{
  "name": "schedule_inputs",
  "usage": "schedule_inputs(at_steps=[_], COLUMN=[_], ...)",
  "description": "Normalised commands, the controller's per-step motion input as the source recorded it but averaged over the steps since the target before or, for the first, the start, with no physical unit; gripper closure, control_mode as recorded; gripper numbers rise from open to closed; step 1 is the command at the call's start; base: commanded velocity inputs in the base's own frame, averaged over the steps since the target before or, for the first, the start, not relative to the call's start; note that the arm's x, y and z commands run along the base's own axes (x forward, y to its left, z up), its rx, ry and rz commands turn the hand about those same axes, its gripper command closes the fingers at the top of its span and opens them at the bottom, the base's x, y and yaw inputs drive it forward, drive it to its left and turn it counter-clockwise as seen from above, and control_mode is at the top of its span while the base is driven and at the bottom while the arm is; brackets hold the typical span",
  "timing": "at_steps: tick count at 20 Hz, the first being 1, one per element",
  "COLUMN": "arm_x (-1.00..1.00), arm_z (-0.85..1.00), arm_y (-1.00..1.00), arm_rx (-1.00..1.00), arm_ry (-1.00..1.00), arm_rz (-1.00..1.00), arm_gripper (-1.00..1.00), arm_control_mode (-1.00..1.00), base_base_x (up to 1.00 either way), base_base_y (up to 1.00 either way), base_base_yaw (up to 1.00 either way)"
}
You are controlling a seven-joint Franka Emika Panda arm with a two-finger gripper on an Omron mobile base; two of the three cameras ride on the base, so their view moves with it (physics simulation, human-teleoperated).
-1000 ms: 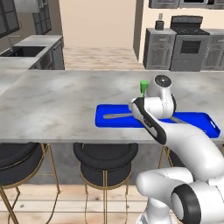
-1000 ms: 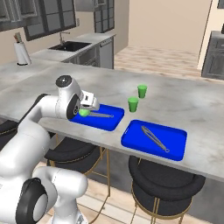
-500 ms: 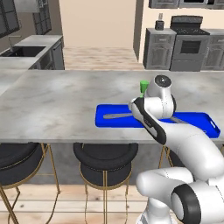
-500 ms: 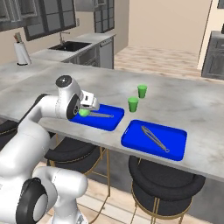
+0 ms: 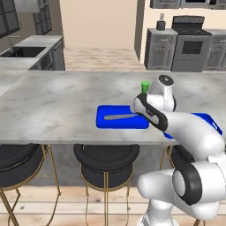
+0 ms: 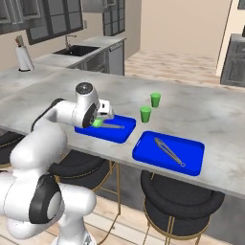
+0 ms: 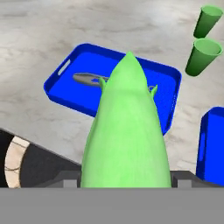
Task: Gather the garlic and corn from the fridge and place them on a tray on the dining counter. Then gather the steak and fish from the fridge and place them on the other tray.
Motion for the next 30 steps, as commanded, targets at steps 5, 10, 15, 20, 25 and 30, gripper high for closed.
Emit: schedule_inputs(at_steps=[5,10,15,20,25,30], arm_x=[0.69,0.65,0.3,0.22,0.19,0.04], arm_z=[-0.09,-0.22,-0.4,-0.34,-0.22,-0.22], arm_y=[-0.01,-0.12,-0.54,-0.25,0.44,0.36], arm_rx=[-0.16,-0.14,-0.01,-0.02,-0.07,-0.04], arm_ry=[0.2,0.01,0.0,0.0,0.0,0.0], arm_rz=[0.15,0.05,0.17,0.17,0.19,0.23], arm_gripper=[1.0,1.0,1.0,1.0,1.0,1.0], arm_control_mode=[-1.0,-1.0,-1.0,-1.0,-1.0,-1.0], base_base_x=[0.0,0.0,0.0,0.0,0.0,0.0], base_base_y=[0.0,0.0,0.0,0.0,0.0,0.0], base_base_yaw=[0.0,0.0,0.0,0.0,0.0,0.0])
